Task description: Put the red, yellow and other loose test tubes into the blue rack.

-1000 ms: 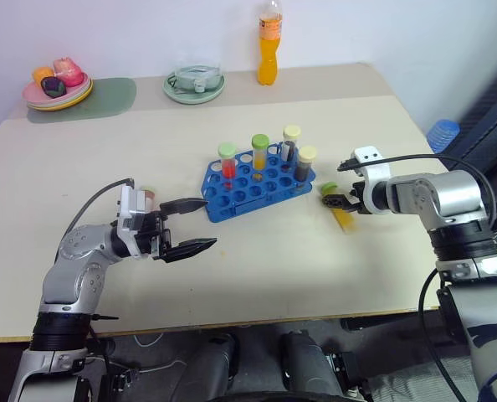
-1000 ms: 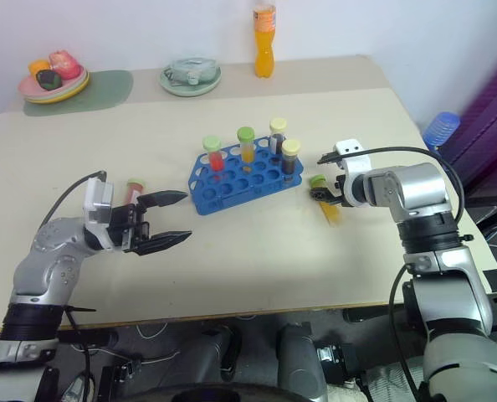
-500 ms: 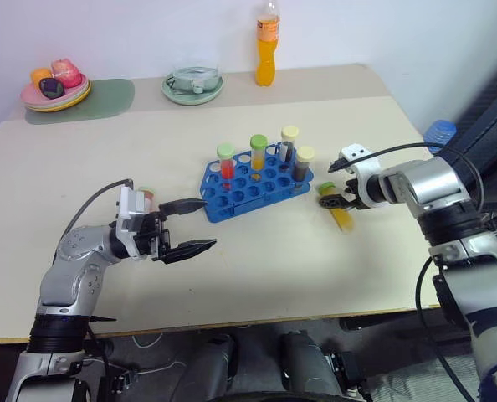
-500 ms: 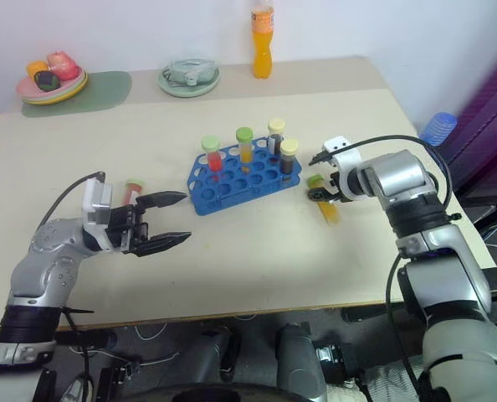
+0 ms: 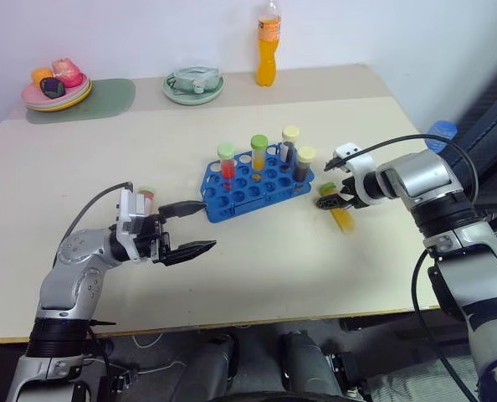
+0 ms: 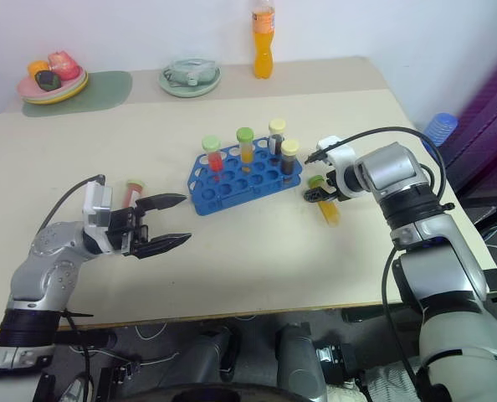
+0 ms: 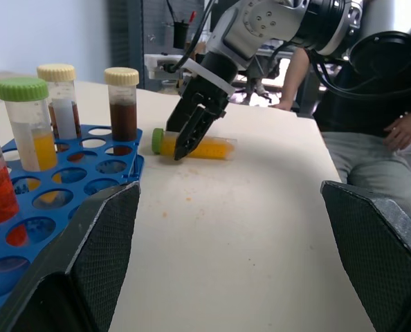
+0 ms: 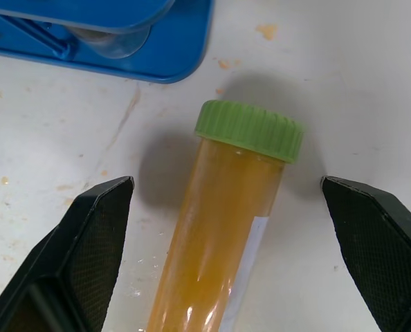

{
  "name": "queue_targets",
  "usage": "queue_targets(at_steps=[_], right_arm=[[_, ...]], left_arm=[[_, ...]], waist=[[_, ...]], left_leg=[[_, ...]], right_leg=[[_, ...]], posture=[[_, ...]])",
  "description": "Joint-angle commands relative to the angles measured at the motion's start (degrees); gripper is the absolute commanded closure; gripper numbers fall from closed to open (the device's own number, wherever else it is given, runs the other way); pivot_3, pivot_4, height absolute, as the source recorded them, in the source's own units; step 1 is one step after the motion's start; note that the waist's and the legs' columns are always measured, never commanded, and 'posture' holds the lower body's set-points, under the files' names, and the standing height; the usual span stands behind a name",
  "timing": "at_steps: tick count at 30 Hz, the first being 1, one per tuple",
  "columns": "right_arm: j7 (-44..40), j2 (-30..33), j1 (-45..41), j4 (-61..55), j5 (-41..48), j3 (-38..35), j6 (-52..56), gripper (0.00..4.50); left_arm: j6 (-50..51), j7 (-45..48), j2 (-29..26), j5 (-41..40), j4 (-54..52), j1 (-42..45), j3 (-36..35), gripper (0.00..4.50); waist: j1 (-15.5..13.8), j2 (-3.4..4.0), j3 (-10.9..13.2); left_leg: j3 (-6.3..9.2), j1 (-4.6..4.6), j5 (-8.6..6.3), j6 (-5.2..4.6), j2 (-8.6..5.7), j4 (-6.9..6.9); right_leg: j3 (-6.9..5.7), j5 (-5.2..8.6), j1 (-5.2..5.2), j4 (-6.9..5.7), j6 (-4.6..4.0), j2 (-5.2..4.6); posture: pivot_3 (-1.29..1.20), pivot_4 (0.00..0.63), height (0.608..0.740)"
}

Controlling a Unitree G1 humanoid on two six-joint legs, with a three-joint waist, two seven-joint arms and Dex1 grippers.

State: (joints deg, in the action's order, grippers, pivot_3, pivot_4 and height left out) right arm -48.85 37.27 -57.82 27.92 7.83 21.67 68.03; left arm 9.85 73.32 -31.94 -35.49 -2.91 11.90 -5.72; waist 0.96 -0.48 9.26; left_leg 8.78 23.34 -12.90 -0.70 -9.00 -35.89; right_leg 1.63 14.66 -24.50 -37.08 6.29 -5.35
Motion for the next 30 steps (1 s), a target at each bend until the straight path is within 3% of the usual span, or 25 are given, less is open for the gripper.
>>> queue_targets(at_steps=[1, 18, 21, 26, 30], right_arm=[[-2.68, -1.4, -0.64, 2.03, 0.53, 1.87, 2.79, 0.09], [-8.58, 0.33, -3.21, 10.95, -3.81, 7.04, 1.2, 0.09], [-7.75, -0.89, -4.08, 15.11, -5.5, 6.39, -1.3, 0.91], [-8.31, -1.83, -3.47, 17.17, -8.39, 6.88, -6.0, 3.39], [-10.99, -0.31, -0.37, 12.07, -9.72, 7.73, -10.29, 3.39]], left_arm=[[-0.39, 0.28, 0.24, -0.52, -0.98, 0.84, 0.0, 0.21], [-1.25, -0.42, 2.73, 0.05, -1.32, -0.62, 0.71, 0.21], [-1.28, -0.42, 2.87, 0.05, -1.3, -0.84, 0.62, 0.21], [-1.4, -0.3, 2.72, 0.01, -1.1, -0.89, 0.38, 0.21], [-1.83, 0.21, 2.42, 0.1, -0.45, -0.84, 0.08, 0.21]], waist=[[0.0, 0.0, 0.0], [-0.38, -0.04, -0.03], [-0.37, -0.07, -0.04], [-0.31, -0.19, -0.14], [-0.25, -0.37, -0.28]], left_leg=[[0.0, 0.0, 0.0, 0.0, 0.0, 0.0], [0.01, 0.0, -0.02, -0.02, -0.01, -0.02], [0.01, 0.0, -0.02, -0.02, -0.01, -0.03], [0.03, -0.01, -0.02, -0.02, -0.01, -0.04], [0.03, -0.04, -0.02, -0.02, -0.01, -0.04]], right_leg=[[0.0, 0.0, 0.0, 0.0, 0.0, 0.0], [-0.05, 0.0, 0.06, 0.05, 0.0, -0.02], [-0.06, 0.0, 0.07, 0.05, 0.0, -0.02], [-0.08, 0.0, 0.07, 0.05, 0.0, -0.02], [-0.08, 0.0, 0.11, 0.05, 0.0, -0.01]], posture=[[0.0, 0.15, 0.74], [0.0, 0.15, 0.74], [0.0, 0.15, 0.74], [0.0, 0.15, 0.74], [0.0, 0.15, 0.74]])
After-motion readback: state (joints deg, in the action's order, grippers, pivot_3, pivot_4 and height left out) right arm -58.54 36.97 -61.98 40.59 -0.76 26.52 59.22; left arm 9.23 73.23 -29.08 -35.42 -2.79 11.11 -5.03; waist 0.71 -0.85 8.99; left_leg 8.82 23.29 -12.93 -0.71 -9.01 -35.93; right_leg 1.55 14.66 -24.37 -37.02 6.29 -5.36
